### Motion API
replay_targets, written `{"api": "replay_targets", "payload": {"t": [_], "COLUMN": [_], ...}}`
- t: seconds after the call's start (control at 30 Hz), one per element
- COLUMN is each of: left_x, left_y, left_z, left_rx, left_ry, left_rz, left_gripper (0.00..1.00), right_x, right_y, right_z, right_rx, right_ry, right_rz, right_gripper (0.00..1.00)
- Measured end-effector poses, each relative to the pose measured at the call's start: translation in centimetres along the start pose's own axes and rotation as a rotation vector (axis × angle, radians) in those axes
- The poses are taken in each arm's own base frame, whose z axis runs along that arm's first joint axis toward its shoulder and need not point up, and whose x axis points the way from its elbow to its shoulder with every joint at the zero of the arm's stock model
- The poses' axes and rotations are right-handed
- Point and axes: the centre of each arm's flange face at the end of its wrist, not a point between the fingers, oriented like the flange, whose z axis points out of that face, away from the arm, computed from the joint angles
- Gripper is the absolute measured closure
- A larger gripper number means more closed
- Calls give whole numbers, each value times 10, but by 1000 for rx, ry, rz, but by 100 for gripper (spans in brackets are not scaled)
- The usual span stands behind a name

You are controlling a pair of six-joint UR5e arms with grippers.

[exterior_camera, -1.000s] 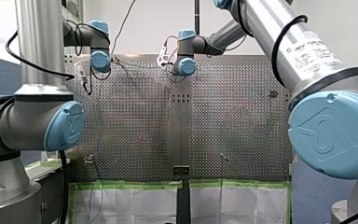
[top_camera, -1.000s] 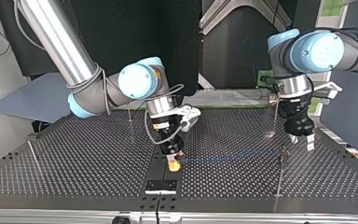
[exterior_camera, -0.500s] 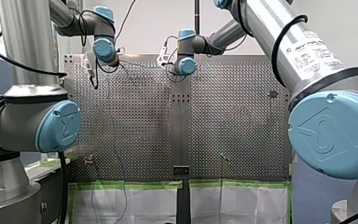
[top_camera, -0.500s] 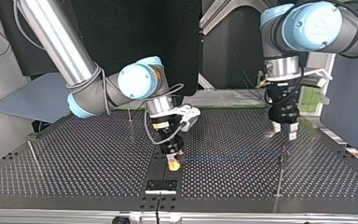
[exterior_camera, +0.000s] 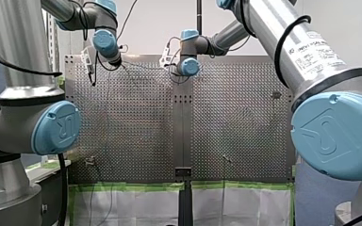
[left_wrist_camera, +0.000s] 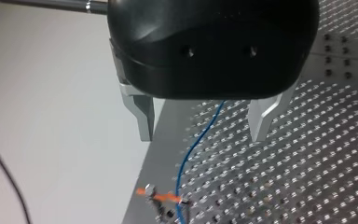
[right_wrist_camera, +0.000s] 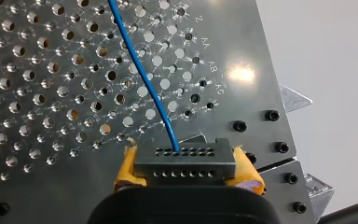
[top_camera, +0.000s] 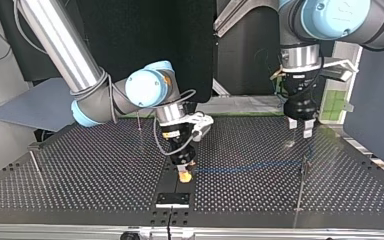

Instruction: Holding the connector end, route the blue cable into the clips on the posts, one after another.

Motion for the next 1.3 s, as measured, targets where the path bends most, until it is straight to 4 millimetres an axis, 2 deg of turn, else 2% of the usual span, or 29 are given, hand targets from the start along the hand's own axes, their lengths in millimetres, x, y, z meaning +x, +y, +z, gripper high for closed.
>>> {"api": "replay_targets", "payload": {"t": [0.2, 0.5, 0.93, 1.13, 1.3], "left_x": [9, 28, 11, 14, 1], "left_y": [-6, -4, 7, 8, 8], "left_z": [-4, 12, 14, 29, 39], "left_rx": [41, 37, 5, 13, 8], "left_ry": [55, 81, 37, 25, -28], "left_rz": [67, 153, 240, 249, 237], "left_gripper": [0, 0, 0, 0, 0], "right_x": [0, -1, -1, -2, -2], "right_y": [0, 0, 1, 0, 0], "right_z": [0, 0, 0, -1, -1], "right_rx": [0, 1, 1, 3, 4], "right_ry": [-1, -5, -6, -9, -9], "right_rz": [0, 0, 1, 0, 0], "right_gripper": [100, 100, 100, 100, 100]}}
